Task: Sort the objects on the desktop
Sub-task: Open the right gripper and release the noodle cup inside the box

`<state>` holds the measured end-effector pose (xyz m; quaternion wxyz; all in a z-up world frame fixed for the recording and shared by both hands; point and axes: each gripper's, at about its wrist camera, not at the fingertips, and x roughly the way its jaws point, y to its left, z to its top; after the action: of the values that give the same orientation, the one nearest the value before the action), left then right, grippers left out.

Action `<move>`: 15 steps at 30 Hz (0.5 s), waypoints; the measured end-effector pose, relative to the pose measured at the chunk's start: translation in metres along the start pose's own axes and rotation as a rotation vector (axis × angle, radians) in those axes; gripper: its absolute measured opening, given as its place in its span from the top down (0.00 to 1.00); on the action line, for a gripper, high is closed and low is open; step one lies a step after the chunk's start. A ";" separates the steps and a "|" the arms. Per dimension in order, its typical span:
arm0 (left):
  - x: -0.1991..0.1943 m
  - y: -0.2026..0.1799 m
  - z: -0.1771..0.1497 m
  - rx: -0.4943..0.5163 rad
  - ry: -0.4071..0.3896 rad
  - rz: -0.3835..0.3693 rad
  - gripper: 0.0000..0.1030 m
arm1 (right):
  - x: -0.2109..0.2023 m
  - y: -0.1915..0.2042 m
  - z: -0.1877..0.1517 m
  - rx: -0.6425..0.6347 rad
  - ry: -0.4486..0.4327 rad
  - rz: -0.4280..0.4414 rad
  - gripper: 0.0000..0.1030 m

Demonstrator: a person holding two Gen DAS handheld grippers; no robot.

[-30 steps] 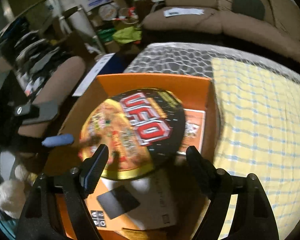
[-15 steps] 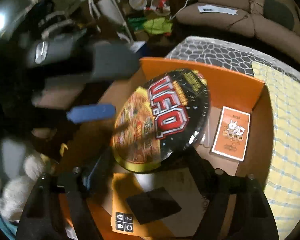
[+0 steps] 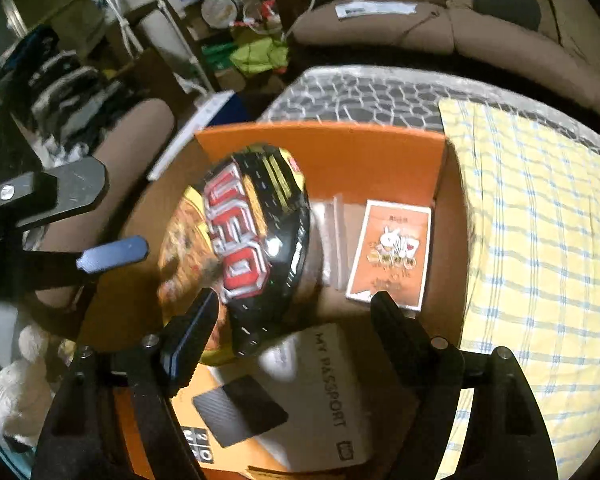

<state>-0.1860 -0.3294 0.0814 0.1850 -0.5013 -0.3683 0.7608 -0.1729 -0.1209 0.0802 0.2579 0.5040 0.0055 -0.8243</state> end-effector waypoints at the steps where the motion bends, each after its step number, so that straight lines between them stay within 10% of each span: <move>1: 0.004 0.000 -0.001 -0.001 0.011 0.007 0.03 | 0.002 0.003 0.000 -0.012 0.016 -0.017 0.21; 15: -0.017 -0.001 -0.003 0.012 -0.012 0.017 0.03 | -0.004 0.001 0.001 -0.028 0.001 -0.023 0.26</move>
<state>-0.1761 -0.3384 0.0918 0.1794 -0.4989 -0.3608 0.7673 -0.1721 -0.1200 0.0845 0.2554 0.5009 0.0228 -0.8267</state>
